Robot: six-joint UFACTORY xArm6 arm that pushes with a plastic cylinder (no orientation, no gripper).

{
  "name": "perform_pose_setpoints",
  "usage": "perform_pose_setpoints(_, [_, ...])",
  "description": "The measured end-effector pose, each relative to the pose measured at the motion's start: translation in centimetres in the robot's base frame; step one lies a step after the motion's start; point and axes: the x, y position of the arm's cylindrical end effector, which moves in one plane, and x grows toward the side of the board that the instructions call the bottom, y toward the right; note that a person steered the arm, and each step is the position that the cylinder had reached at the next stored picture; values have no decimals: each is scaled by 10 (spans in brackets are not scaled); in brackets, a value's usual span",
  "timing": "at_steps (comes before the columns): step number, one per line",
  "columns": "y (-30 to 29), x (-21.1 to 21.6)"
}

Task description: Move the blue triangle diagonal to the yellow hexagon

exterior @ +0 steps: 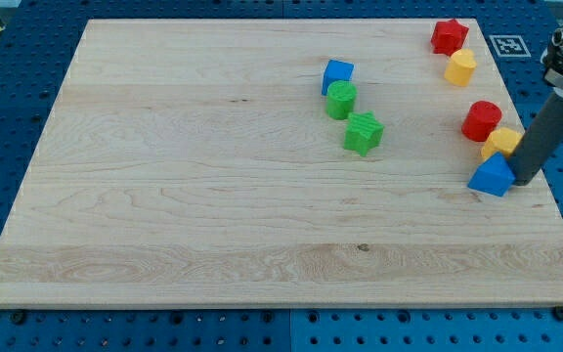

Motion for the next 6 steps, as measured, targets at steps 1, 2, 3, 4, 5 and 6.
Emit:
perform_pose_setpoints(1, [-14, 0])
perform_pose_setpoints(2, [-34, 0])
perform_pose_setpoints(3, [-51, 0])
perform_pose_setpoints(4, [-70, 0])
perform_pose_setpoints(5, [-85, 0])
perform_pose_setpoints(6, [-102, 1])
